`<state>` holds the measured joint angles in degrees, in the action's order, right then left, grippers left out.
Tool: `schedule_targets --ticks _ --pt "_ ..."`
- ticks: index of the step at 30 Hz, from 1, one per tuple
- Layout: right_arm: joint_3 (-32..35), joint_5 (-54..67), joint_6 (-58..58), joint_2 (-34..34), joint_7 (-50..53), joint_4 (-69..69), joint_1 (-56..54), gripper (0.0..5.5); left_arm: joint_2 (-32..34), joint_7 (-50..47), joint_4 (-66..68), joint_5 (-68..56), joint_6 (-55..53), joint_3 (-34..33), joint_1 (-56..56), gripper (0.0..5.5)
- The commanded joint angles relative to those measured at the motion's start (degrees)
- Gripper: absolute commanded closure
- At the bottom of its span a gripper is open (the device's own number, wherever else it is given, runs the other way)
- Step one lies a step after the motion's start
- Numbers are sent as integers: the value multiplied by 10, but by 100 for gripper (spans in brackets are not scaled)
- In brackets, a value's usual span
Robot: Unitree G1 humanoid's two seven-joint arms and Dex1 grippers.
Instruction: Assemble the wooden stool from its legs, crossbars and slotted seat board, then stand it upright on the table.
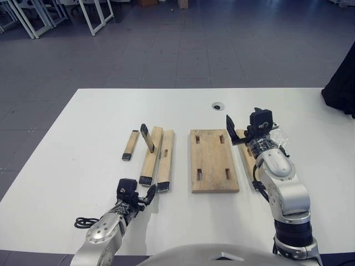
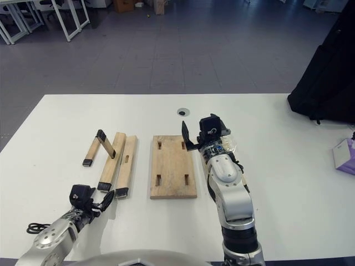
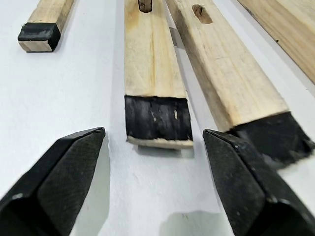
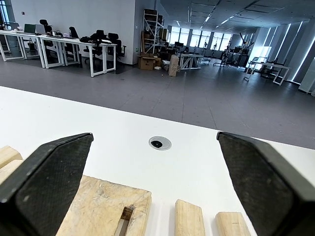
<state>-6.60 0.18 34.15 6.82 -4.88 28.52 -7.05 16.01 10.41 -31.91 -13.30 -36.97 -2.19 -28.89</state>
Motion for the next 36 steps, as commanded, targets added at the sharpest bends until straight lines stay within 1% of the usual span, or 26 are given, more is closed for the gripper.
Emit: schedule_targets --ticks 1,4,5,8,11,13,15,18,20,21,22,23,24,26,28,31,34,36 --pt "1 3 9 6 -14 -8 -24 86 -27 -16 92 4 -17 4 60 199" --pt "5 5 11 10 -22 -10 -32 86 -41 -17 90 -4 -21 4 71 240" --pt "4 5 13 11 -23 -8 -32 86 -40 -13 90 -2 -23 12 69 259" --pt "6 7 25 9 -26 0 -36 86 -33 -2 105 8 -22 37 65 294" --pt "27 23 45 4 -29 6 -61 86 -31 -22 127 33 -17 37 71 345" --pt "49 44 63 -3 -31 6 -79 86 -32 -34 137 45 -12 31 78 347" --pt "67 64 82 -2 -37 2 -97 86 -39 -54 131 53 9 10 91 347" --pt "107 109 108 7 -58 -12 -120 86 -63 -65 52 6 51 -46 171 347" --pt "141 173 147 6 -92 -22 -139 50 -81 -67 10 -76 46 -100 267 347" --pt "169 232 183 -2 -114 -27 -155 24 -91 -65 12 -170 16 -139 321 347" --pt "205 311 234 -12 -135 -33 -173 12 -97 -54 29 -314 -23 -174 360 347" --pt "237 382 278 -22 -148 -41 -190 0 -94 -32 45 -432 -54 -195 384 347" --pt "268 461 320 -26 -160 -59 -209 0 -83 -9 66 -557 -81 -204 396 347" --pt "312 594 376 -20 -169 -108 -248 0 -52 59 100 -720 -129 -196 404 347" --pt "330 709 403 -5 -165 -160 -279 0 -29 117 126 -788 -169 -182 412 347" --pt "323 798 424 8 -136 -203 -289 0 -7 155 134 -843 -199 -161 432 347" --pt "283 922 397 2 -55 -206 -273 0 13 176 135 -862 -213 -142 445 347" --pt "253 1005 365 12 -3 -201 -269 0 25 183 139 -858 -215 -130 443 347"
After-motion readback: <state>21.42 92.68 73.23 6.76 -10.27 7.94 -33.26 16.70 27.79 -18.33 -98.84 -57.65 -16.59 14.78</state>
